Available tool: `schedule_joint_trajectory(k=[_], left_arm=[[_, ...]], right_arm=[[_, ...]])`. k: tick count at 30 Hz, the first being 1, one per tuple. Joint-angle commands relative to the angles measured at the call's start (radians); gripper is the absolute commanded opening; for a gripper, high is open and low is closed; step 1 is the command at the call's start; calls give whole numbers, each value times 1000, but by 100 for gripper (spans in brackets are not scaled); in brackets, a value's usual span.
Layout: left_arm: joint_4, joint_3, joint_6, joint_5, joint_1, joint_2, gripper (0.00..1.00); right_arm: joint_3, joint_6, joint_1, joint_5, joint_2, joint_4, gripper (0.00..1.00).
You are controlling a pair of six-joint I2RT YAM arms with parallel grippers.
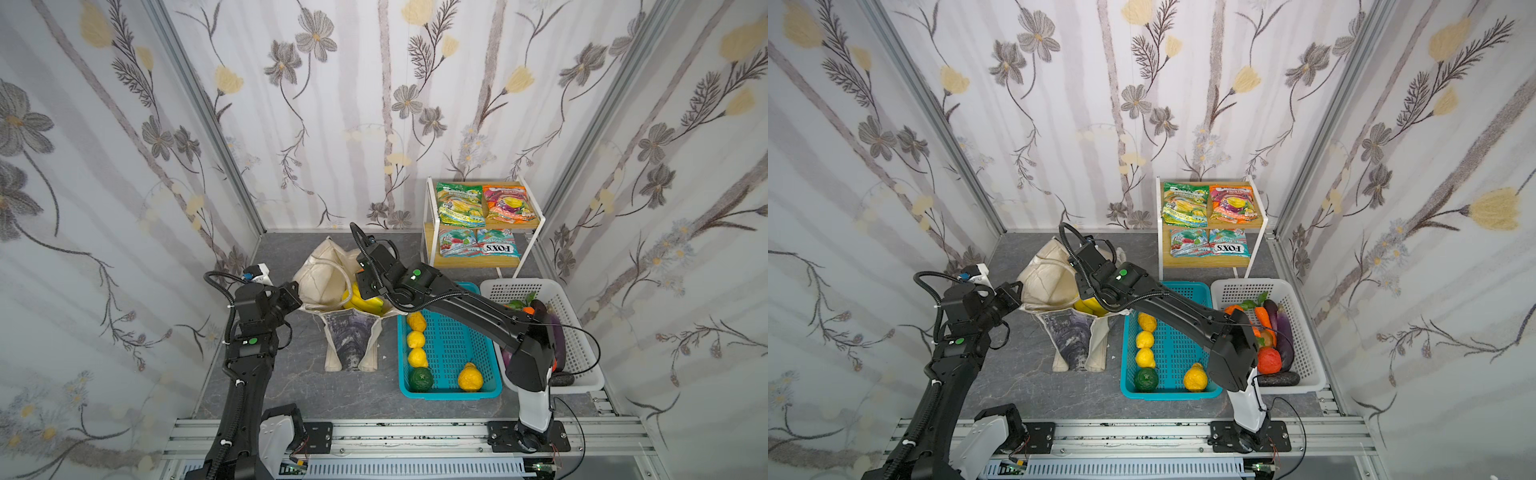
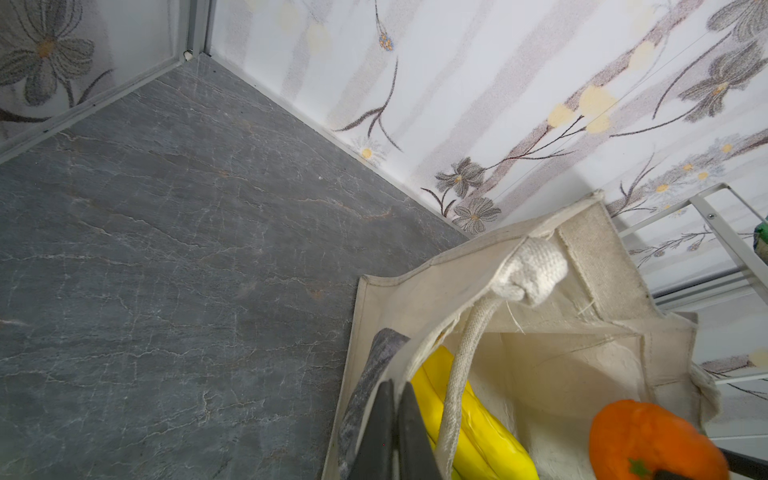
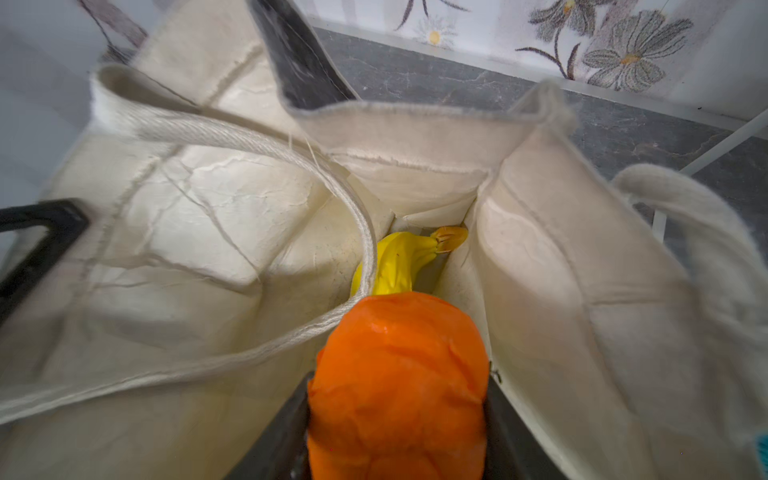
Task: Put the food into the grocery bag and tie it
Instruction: 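Lift the orange with the right gripper and lower it into the bag, then open the right gripper and withdraw it from the bag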
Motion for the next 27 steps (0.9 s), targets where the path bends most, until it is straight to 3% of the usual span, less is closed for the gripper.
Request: schedule_joint_trajectory(k=[1, 15, 21, 25, 26, 27], left_arm=[[31, 10, -11, 16, 2, 3, 0], [31, 10, -13, 22, 7, 7, 0], [31, 11, -16, 23, 9, 8, 0], [31, 10, -18, 29, 9, 6, 0], [31, 9, -17, 29, 10, 2, 0], [29, 7, -15, 29, 10, 0, 0]], right_arm=[[31, 34, 1, 115, 71, 0, 54], [49, 87, -2, 63, 231, 8, 60], [50, 74, -2, 26, 196, 3, 79], [46, 70, 18, 86, 128, 2, 87], [46, 64, 27, 106, 103, 5, 99], [47, 55, 33, 112, 80, 8, 100]])
